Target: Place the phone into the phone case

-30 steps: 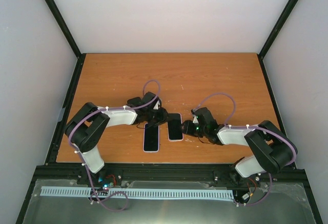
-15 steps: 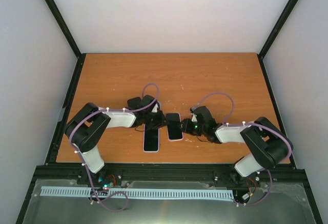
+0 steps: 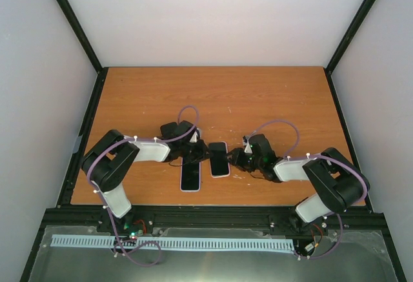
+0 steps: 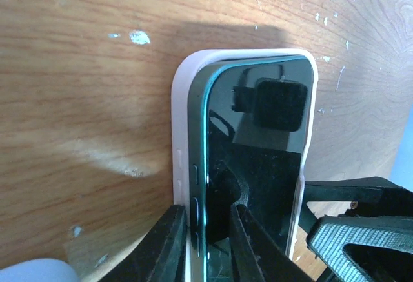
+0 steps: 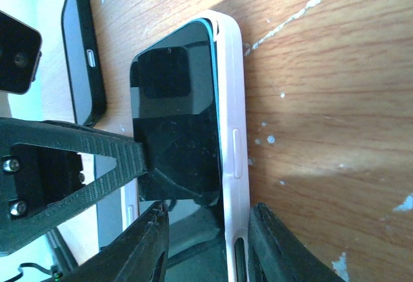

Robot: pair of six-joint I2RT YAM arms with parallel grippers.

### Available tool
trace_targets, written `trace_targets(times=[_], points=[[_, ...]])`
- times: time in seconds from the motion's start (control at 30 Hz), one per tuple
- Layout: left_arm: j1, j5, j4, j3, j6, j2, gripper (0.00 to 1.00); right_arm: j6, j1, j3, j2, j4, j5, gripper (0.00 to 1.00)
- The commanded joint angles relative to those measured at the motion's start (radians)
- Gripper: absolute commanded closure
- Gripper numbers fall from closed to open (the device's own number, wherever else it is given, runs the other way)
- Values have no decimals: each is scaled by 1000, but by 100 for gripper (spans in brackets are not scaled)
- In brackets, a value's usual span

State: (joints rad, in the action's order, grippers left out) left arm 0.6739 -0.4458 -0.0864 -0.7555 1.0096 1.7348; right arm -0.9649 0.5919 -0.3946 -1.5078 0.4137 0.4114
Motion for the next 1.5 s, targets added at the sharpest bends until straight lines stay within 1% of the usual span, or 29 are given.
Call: trace_targets(times=[0.0,0.23,0.47,0.57,0.7,0.8,0.93,1.1,1.17,1.23,1.37,1.47], points=[[15,-41,-19,13,11,-13,80,-82,18,2,1,216,162,66],[15,-29,-15,37,16,-33,76,-134,18,21,-2,298,193,66],[15,-30,-15,46,20,-46,70,-193,17,41,-52,399,216,65],[15,-30,-15,47,20,-50,70,-198,18,39,-78,409,218,64],[15,-30,-15,50,23,-55,70,-228,17,41,-122,478,245,65],[14,-30,-16,52,24,-60,70,-215,18,35,-130,441,231,68],[15,-31,-18,57,31,-73,69,-171,17,32,-133,377,195,78],[15,-38,-20,63,40,-103,61,-139,17,37,-132,351,180,85],[15,-46,-21,63,40,-119,57,-142,17,41,-131,362,190,88],[15,-46,-11,56,38,-138,47,-149,16,46,-125,384,202,90],[12,-20,40,33,15,-199,38,-151,17,56,-76,407,220,91],[-2,-5,92,18,-1,-273,24,-140,17,61,-16,383,229,91]])
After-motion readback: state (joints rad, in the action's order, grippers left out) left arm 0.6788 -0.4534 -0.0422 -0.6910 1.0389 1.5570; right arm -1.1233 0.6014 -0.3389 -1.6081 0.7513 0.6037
